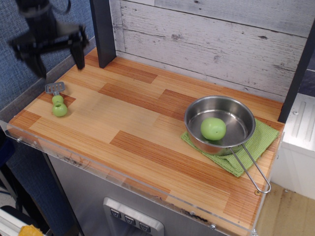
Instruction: Move the spatula to the middle far left edge of the counter.
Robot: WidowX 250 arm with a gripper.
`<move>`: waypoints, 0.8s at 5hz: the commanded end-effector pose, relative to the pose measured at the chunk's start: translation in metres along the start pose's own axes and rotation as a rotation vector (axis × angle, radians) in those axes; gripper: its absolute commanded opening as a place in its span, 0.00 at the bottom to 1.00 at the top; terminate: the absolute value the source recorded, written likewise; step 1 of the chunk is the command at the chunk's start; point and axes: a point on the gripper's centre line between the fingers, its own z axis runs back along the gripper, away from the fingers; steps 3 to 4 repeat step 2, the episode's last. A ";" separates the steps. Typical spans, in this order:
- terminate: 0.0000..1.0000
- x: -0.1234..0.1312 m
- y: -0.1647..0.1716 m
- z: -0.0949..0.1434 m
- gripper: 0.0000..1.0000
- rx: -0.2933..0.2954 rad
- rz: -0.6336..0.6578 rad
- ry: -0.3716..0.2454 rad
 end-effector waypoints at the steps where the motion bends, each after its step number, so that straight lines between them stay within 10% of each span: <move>1: 0.00 -0.005 -0.016 0.049 1.00 -0.055 -0.042 -0.102; 2: 1.00 -0.005 -0.016 0.049 1.00 -0.055 -0.042 -0.102; 4: 1.00 -0.005 -0.016 0.049 1.00 -0.055 -0.042 -0.102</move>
